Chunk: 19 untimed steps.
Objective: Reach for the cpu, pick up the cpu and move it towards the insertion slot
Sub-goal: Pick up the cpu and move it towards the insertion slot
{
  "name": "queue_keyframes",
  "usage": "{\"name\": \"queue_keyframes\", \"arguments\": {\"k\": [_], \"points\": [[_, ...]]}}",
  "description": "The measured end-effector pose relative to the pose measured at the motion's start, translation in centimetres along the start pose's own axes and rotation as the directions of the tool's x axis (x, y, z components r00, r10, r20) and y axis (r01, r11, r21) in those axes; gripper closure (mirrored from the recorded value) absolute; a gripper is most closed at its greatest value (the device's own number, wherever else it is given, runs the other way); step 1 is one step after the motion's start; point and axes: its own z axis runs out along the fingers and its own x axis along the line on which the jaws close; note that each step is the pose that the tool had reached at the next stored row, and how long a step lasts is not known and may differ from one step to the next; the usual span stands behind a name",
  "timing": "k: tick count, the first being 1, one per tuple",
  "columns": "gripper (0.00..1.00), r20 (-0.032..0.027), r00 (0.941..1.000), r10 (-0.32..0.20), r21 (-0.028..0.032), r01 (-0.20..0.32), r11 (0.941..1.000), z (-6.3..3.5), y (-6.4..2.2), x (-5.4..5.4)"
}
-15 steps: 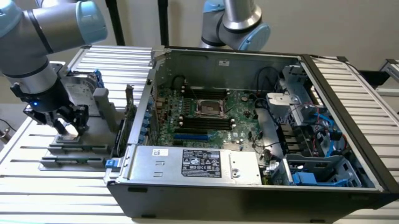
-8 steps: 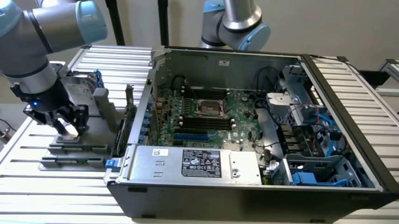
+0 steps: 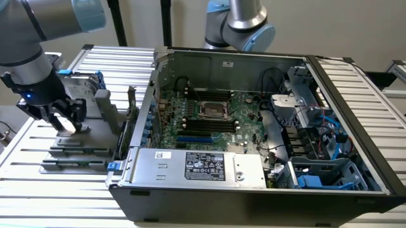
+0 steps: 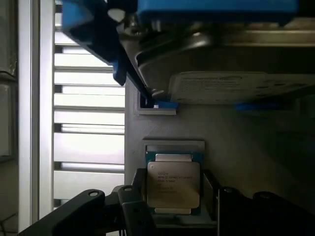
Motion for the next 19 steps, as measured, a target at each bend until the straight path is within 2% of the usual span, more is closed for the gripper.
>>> {"name": "queue_keyframes", "arguments": {"k": [13,16,19], "points": [[0.45,0.0001,1.0,0.0,-0.0001,0.0,1.0,-5.89,0.09,0.0],[0.45,0.0,1.0,0.0,0.0,0.0,1.0,-7.27,0.12,-0.3],[0.45,0.0002,1.0,0.0,-0.0002,0.0,1.0,-8.64,0.13,-1.1]]}}
